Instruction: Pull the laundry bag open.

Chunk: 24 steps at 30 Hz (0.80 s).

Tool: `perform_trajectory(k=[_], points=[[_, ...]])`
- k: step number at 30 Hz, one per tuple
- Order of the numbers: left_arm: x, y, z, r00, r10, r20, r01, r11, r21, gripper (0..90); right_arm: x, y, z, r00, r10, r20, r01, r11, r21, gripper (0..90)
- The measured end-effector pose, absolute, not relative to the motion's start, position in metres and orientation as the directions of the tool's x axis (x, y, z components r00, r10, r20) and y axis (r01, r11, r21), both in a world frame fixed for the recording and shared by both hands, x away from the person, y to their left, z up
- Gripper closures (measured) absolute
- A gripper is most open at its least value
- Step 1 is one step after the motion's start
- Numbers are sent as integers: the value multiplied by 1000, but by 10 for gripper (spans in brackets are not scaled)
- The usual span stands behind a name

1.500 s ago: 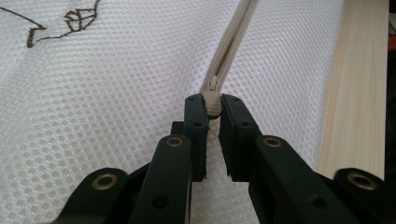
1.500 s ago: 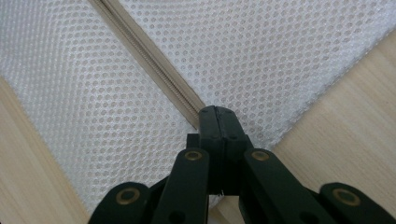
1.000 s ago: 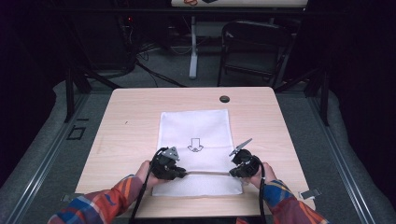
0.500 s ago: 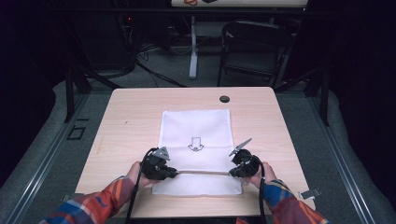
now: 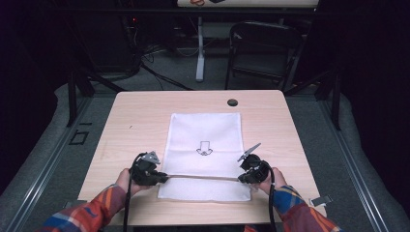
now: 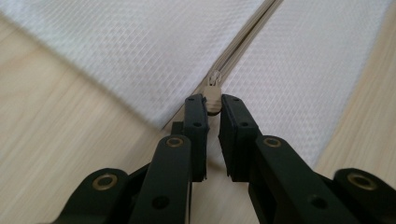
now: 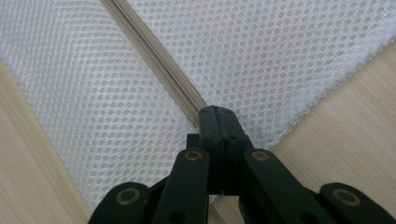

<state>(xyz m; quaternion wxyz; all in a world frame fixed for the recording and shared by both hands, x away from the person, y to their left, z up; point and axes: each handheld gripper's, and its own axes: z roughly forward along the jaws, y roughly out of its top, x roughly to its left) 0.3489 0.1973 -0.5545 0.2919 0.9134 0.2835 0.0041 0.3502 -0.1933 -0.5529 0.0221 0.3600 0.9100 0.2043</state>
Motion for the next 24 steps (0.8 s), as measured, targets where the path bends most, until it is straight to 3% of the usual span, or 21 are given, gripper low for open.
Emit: perform_trajectory(k=[10,21,24], points=[[343,223,-553,808,562,-178,562,-642,523,815,353,-195,-554,-738,665,117,648,648,401,900],[341,218,-551,811,567,-146,554,-663,504,811,351,-194,-552,-768,636,77,610,688,393,900],[342,219,-550,804,574,-157,565,-654,503,807,351,-193,-550,-781,618,89,593,688,419,803]])
